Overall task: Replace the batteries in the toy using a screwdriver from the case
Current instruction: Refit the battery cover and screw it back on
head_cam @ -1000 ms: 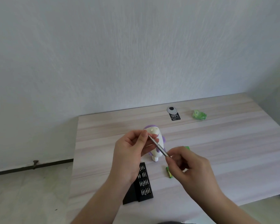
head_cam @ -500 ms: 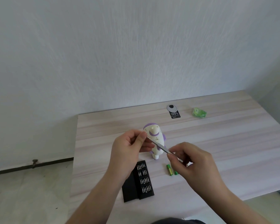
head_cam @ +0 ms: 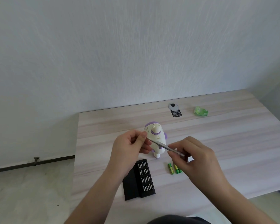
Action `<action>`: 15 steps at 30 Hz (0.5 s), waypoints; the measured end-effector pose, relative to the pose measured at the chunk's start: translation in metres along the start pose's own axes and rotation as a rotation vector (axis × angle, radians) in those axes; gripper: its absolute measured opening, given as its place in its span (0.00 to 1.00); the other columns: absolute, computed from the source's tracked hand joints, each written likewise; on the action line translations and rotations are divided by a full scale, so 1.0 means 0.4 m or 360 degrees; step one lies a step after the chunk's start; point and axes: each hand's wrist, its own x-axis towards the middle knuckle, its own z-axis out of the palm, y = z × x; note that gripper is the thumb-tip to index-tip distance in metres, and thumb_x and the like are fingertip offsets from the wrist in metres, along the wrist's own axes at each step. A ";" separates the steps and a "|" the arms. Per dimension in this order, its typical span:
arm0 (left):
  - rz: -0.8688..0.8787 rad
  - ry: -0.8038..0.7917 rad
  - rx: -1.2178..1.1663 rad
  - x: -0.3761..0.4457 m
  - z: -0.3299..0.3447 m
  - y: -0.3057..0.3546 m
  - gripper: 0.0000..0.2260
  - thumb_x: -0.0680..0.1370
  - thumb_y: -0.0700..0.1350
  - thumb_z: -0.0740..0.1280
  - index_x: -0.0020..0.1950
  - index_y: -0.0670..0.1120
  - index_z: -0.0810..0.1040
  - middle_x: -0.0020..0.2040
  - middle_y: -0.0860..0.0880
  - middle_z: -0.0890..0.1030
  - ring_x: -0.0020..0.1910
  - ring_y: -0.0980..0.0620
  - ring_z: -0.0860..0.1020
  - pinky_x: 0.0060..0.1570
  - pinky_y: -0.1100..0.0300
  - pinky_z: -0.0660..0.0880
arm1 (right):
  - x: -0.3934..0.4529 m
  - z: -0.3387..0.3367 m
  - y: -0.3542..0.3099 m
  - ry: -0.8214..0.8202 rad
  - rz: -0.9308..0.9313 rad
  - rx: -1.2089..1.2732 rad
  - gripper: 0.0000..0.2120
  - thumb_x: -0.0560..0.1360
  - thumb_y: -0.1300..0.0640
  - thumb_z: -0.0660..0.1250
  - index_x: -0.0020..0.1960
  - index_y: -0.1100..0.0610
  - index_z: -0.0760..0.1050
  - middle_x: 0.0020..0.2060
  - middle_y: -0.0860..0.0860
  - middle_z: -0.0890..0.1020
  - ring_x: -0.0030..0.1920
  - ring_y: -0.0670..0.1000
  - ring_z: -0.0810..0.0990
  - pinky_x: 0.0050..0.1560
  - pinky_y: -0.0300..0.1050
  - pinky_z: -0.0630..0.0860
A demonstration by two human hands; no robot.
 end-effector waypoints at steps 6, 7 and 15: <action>-0.0056 -0.0042 0.0068 0.003 -0.006 -0.003 0.11 0.81 0.41 0.64 0.42 0.37 0.80 0.33 0.45 0.83 0.31 0.49 0.81 0.33 0.63 0.78 | 0.005 0.003 0.013 -0.0010 -0.0002 0.0056 0.05 0.69 0.57 0.71 0.45 0.53 0.82 0.36 0.41 0.74 0.32 0.43 0.75 0.36 0.35 0.72; -0.0067 -0.0047 0.0081 0.004 -0.006 -0.003 0.11 0.81 0.41 0.63 0.42 0.37 0.80 0.33 0.45 0.83 0.31 0.49 0.81 0.33 0.63 0.78 | 0.006 0.003 0.016 -0.0013 -0.0006 0.0055 0.05 0.69 0.57 0.71 0.45 0.53 0.82 0.36 0.42 0.75 0.33 0.43 0.75 0.36 0.35 0.72; -0.0099 -0.0082 0.0218 0.009 -0.001 -0.011 0.12 0.81 0.43 0.64 0.40 0.39 0.80 0.33 0.46 0.83 0.31 0.50 0.81 0.33 0.63 0.77 | 0.007 -0.003 0.034 -0.0034 -0.0034 0.0022 0.05 0.70 0.57 0.72 0.46 0.53 0.83 0.38 0.44 0.75 0.34 0.43 0.75 0.37 0.34 0.72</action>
